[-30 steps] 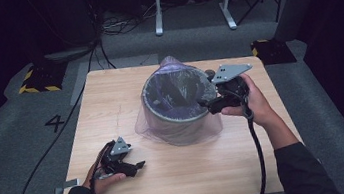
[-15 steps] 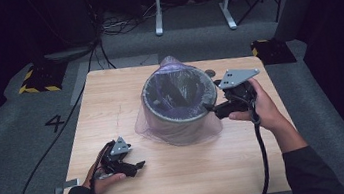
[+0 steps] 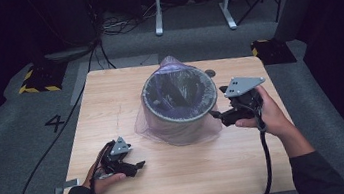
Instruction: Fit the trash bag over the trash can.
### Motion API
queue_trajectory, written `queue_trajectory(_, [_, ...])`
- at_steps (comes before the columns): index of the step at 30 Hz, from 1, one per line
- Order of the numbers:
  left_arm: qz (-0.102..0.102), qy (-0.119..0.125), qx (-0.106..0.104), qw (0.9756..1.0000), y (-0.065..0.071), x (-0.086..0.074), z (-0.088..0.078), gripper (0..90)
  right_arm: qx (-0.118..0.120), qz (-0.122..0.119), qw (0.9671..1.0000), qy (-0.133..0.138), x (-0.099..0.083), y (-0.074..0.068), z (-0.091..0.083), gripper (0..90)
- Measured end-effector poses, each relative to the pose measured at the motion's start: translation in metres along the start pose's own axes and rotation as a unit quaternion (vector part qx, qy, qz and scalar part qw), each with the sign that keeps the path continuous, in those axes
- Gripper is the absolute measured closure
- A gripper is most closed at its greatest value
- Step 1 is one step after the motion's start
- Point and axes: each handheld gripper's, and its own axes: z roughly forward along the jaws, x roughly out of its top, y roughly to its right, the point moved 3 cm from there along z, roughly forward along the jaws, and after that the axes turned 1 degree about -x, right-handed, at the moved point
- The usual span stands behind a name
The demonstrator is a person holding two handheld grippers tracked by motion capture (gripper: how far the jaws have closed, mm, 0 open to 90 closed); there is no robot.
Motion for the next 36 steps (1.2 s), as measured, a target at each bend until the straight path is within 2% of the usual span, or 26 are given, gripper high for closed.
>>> queue_trajectory(7, [0.0, 0.0, 0.0, 1.0, 0.0, 0.0, 0.0, 14.3, -0.004, -0.002, 0.9999, -0.013, -0.012, -0.001, 0.001, 18.9])
queue_trajectory(16, [0.0, -0.001, 0.0, 1.0, 0.0, 0.0, 0.0, 14.3, -0.003, -0.004, 0.9993, -0.036, -0.036, -0.001, 0.008, 19.4])
queue_trajectory(19, [0.0, -0.001, 0.0, 1.0, 0.0, 0.0, 0.0, 14.3, -0.006, -0.004, 0.9988, -0.049, -0.045, -0.002, 0.013, 19.3])
queue_trajectory(22, [0.0, 0.0, 0.0, 1.0, 0.0, 0.0, 0.0, 14.3, -0.02, -0.01, 0.9974, -0.069, -0.057, -0.003, 0.02, 19.3])
queue_trajectory(24, [0.0, -0.001, 0.0, 1.0, 0.0, 0.0, 0.0, 14.3, -0.009, 0.0, 0.9974, -0.071, -0.065, -0.004, 0.024, 19.3])
queue_trajectory(28, [0.0, -0.001, 0.0, 1.0, 0.0, 0.0, 0.0, 14.3, -0.023, 0.001, 0.9956, -0.091, -0.08, -0.004, 0.032, 19.3])
queue_trajectory(36, [0.0, -0.001, 0.0, 1.0, 0.0, 0.0, 0.0, 14.3, -0.022, 0.023, 0.9942, -0.103, -0.102, -0.005, 0.038, 19.2])
